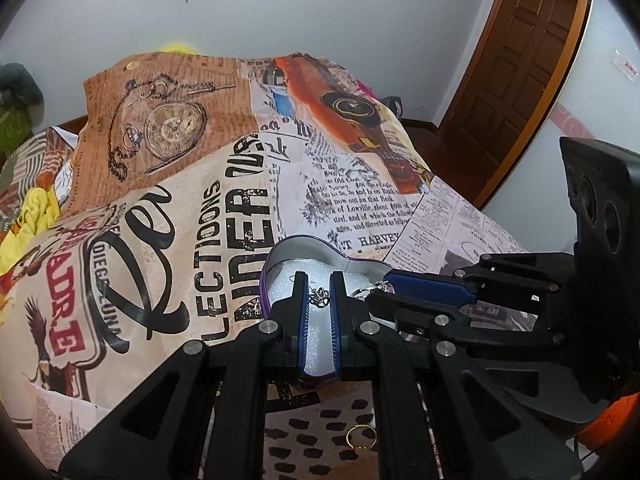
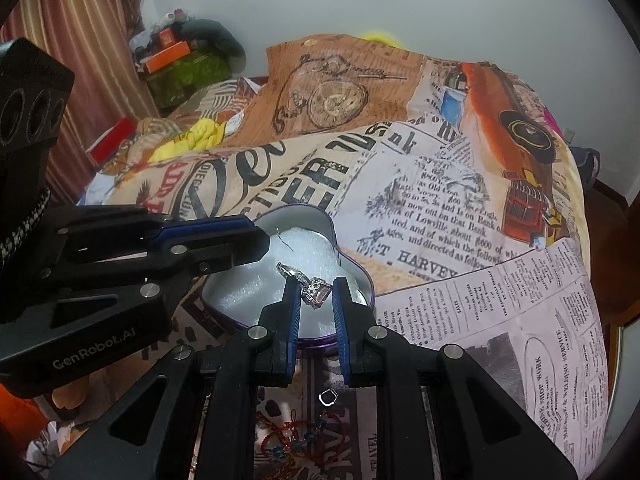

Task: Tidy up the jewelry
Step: 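Carry the silver earring over the heart tin and open the right gripper onto the foam, then move the right gripper to the red beaded earring and grasp it, then carry the red earring toward the tin with the right gripper while the left gripper grasps a gold ring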

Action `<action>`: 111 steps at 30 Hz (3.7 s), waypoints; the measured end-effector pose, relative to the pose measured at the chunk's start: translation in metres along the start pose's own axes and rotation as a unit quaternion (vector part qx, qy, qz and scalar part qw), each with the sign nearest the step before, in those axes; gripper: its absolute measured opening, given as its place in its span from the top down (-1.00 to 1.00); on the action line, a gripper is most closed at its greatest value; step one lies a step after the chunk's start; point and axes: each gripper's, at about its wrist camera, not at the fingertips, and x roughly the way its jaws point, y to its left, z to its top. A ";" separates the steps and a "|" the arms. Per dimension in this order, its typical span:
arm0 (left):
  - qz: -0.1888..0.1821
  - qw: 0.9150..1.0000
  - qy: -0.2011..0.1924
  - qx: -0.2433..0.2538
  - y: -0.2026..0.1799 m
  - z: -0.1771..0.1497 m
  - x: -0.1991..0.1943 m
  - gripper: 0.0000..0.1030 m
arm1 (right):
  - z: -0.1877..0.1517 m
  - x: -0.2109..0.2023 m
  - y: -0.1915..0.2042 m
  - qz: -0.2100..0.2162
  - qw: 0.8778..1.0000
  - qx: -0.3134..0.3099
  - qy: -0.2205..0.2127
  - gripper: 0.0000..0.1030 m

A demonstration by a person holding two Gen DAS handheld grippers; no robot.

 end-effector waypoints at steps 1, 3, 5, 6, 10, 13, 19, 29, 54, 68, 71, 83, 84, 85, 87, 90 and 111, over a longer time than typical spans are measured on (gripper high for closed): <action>0.000 1.000 0.000 0.000 0.000 0.000 0.000 0.84 | 0.000 0.001 0.000 0.000 1.000 0.000 0.002 0.72; 0.001 1.000 0.002 -0.001 0.001 -0.001 0.001 0.84 | 0.000 0.002 0.001 0.001 1.000 -0.001 0.005 0.72; -0.001 1.000 0.004 -0.002 0.001 0.000 0.002 0.84 | -0.001 0.004 0.001 0.001 1.000 -0.003 0.008 0.72; -0.001 1.000 0.005 -0.003 0.001 0.000 0.002 0.84 | -0.001 0.004 0.001 0.001 1.000 -0.004 0.008 0.72; 0.001 1.000 0.005 -0.003 0.001 0.000 0.001 0.84 | 0.000 0.005 0.001 0.000 1.000 -0.006 0.008 0.72; 0.000 1.000 0.006 -0.005 0.002 0.000 -0.001 0.84 | 0.001 0.004 0.002 0.002 1.000 -0.007 0.010 0.72; 0.012 1.000 -0.003 -0.005 0.002 -0.002 -0.014 0.84 | 0.002 -0.002 0.002 0.011 1.000 -0.001 0.013 0.61; 0.031 0.999 -0.017 0.010 -0.005 -0.006 -0.044 0.61 | 0.002 -0.032 0.003 -0.010 1.000 0.005 -0.014 0.47; 0.042 0.999 0.029 0.012 -0.021 -0.065 -0.075 0.59 | -0.047 -0.071 0.014 -0.031 0.998 0.048 -0.003 0.47; 0.046 0.997 0.059 0.013 -0.021 -0.094 -0.065 0.59 | -0.074 -0.038 0.023 -0.010 0.997 0.063 0.049 0.47; 0.042 0.997 0.059 0.007 -0.019 -0.095 -0.063 0.59 | -0.076 -0.038 0.019 -0.007 0.997 0.065 0.049 0.50; 0.044 0.997 0.059 0.010 -0.018 -0.093 -0.056 0.59 | -0.064 -0.046 0.004 -0.027 0.996 0.077 0.029 0.60; 0.044 0.997 0.059 0.010 -0.018 -0.092 -0.055 0.59 | -0.061 -0.047 0.001 -0.029 0.996 0.080 0.026 0.60; 0.043 0.997 0.060 0.009 -0.017 -0.091 -0.054 0.59 | -0.058 -0.045 0.000 -0.031 0.996 0.081 0.026 0.60; 0.042 0.997 0.060 0.007 -0.016 -0.090 -0.052 0.59 | -0.054 -0.040 -0.002 -0.036 0.996 0.080 0.029 0.60; 0.041 0.997 0.060 0.006 -0.015 -0.088 -0.049 0.59 | -0.051 -0.027 -0.001 -0.047 0.996 0.069 0.042 0.60; 0.035 0.997 0.066 0.021 -0.021 -0.086 -0.043 0.59 | -0.050 -0.038 -0.008 -0.030 0.997 0.069 0.013 0.89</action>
